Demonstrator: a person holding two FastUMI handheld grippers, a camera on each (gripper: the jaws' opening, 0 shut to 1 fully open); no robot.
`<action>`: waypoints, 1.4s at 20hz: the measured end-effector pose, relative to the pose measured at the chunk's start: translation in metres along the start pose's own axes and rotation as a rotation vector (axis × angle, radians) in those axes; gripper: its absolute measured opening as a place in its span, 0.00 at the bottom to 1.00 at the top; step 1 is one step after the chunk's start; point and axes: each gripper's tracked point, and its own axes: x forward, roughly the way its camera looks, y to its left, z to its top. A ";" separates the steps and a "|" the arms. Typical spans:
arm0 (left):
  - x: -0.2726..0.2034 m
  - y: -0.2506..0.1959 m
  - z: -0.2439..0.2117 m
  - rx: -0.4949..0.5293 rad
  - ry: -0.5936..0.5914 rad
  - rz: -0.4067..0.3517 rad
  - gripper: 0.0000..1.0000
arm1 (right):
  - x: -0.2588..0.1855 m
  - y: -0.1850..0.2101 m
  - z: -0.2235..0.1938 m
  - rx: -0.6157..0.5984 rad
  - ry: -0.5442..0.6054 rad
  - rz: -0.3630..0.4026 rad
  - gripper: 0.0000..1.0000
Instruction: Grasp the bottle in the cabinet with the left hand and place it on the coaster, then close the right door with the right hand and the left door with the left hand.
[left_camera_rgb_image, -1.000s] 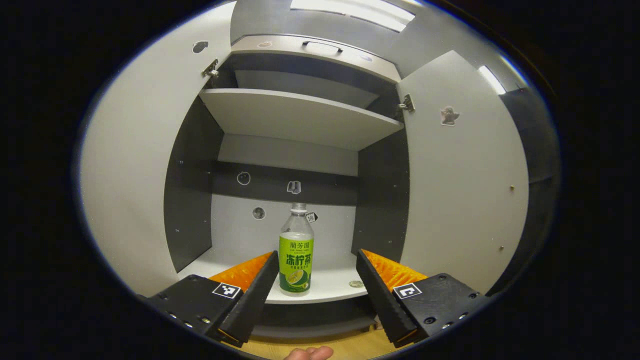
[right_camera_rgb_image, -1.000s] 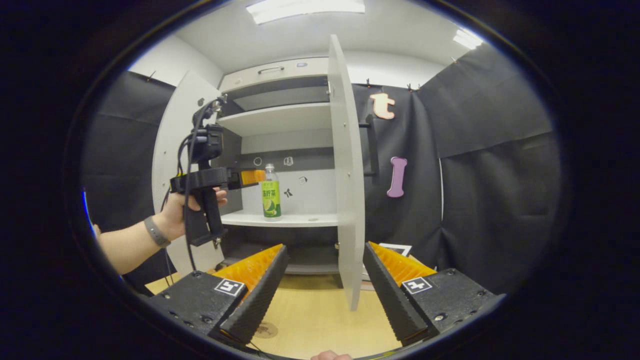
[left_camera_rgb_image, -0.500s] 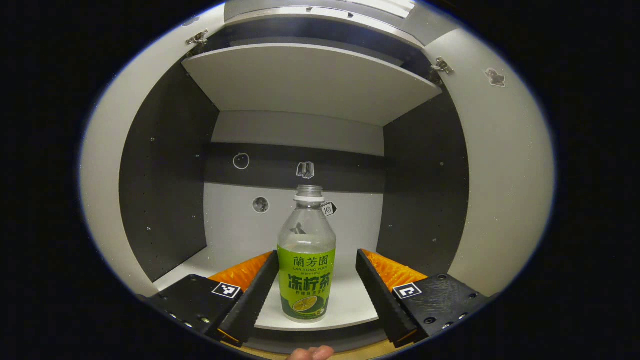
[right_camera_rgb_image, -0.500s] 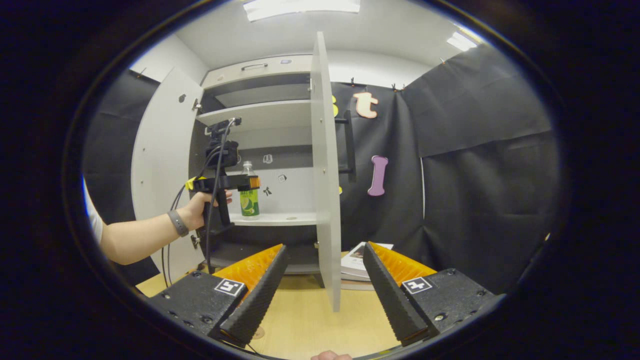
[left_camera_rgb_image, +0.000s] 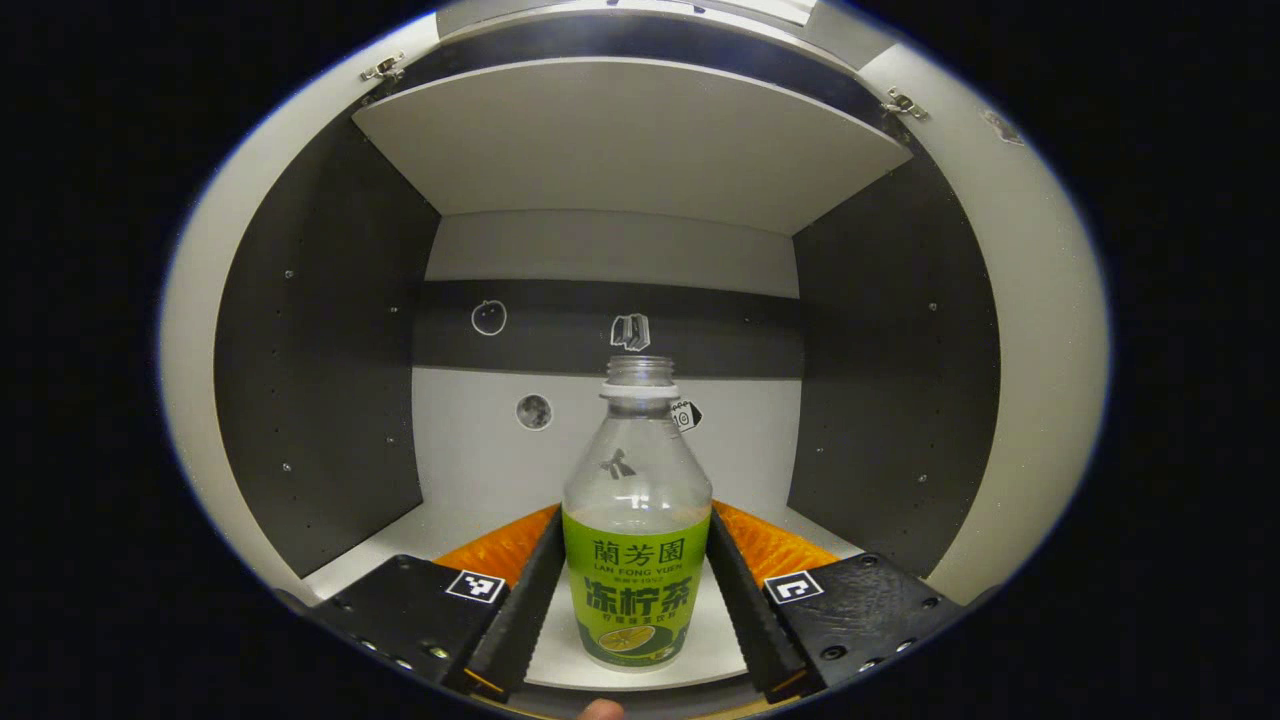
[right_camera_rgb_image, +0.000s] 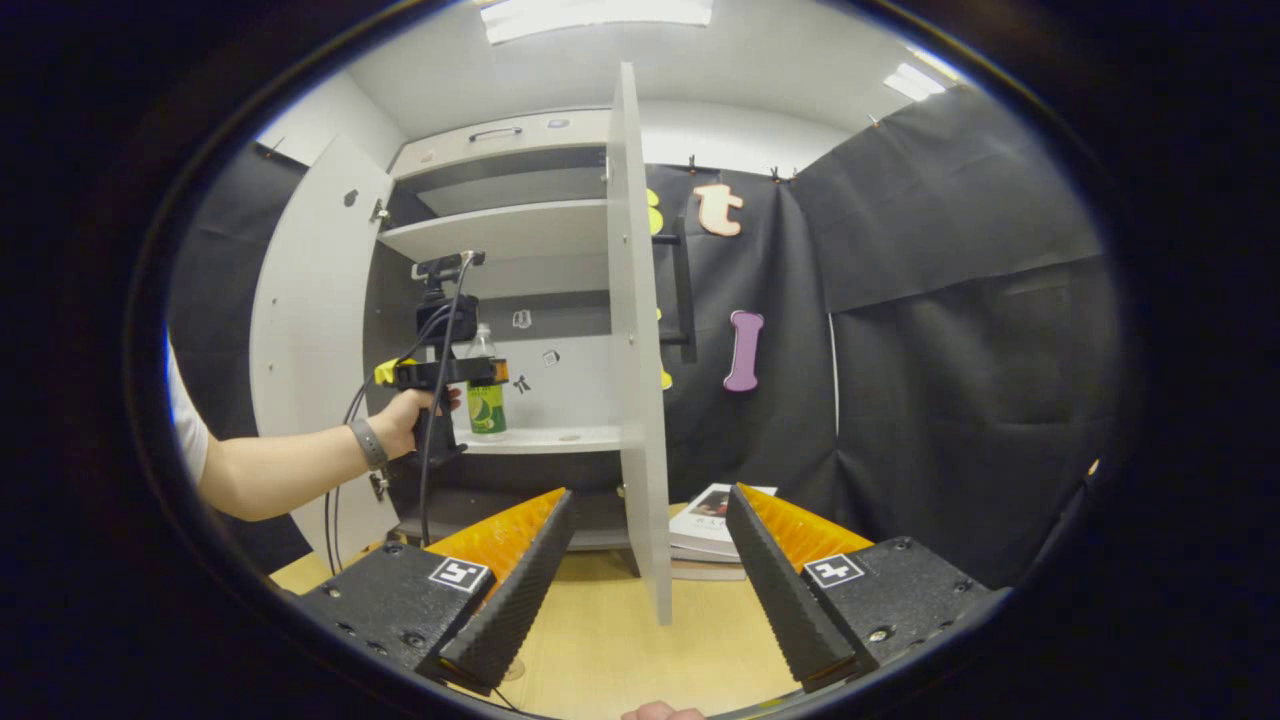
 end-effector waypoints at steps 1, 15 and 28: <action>0.002 -0.001 0.001 -0.002 -0.004 -0.006 0.77 | 0.000 0.000 0.000 0.003 0.001 0.001 0.99; -0.094 -0.013 0.055 -0.061 -0.107 -0.081 0.70 | -0.005 0.015 0.014 0.011 -0.017 0.119 0.99; -0.261 0.001 -0.038 0.096 -0.079 0.032 0.69 | -0.006 0.029 0.072 0.020 -0.084 0.259 0.96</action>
